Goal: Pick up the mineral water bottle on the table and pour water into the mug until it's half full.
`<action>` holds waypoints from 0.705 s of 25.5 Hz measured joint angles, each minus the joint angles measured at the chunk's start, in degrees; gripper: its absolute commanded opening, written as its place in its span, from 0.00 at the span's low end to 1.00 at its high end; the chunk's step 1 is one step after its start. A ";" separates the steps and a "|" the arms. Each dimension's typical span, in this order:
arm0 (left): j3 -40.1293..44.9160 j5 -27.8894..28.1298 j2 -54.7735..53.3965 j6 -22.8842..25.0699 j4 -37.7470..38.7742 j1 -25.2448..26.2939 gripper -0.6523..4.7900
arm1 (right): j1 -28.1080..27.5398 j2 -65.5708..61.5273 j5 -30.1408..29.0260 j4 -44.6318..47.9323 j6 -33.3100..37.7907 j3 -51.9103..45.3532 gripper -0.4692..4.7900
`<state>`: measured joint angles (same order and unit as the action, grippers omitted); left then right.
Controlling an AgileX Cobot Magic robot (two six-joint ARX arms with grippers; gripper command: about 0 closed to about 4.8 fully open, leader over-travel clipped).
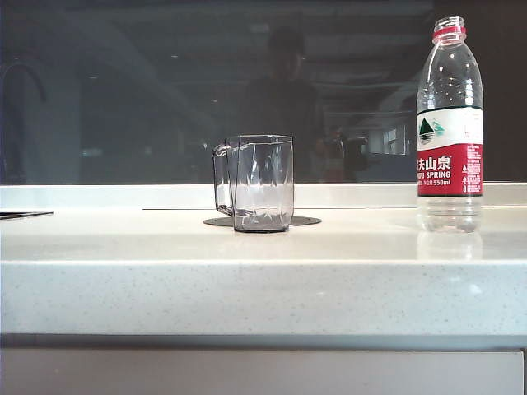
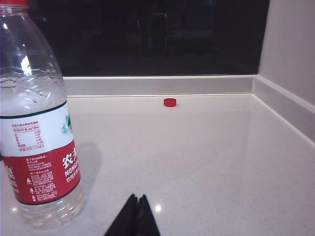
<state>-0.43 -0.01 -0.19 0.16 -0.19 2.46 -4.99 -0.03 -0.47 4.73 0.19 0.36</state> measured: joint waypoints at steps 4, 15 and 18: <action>0.00 0.00 0.00 0.00 0.00 0.00 0.11 | -0.02 0.00 0.00 0.00 0.00 0.00 0.09; 0.00 0.50 0.00 0.00 -0.02 -1.68 0.11 | 0.00 -0.02 -0.94 -0.42 8.26 0.00 0.09; 0.00 2.99 0.00 0.00 0.02 -11.74 0.11 | -0.02 -0.02 -3.45 -2.21 16.26 0.00 0.09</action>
<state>-0.43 2.98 -0.19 0.16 -0.16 -9.28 -5.02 -0.05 -3.92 2.52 16.45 0.36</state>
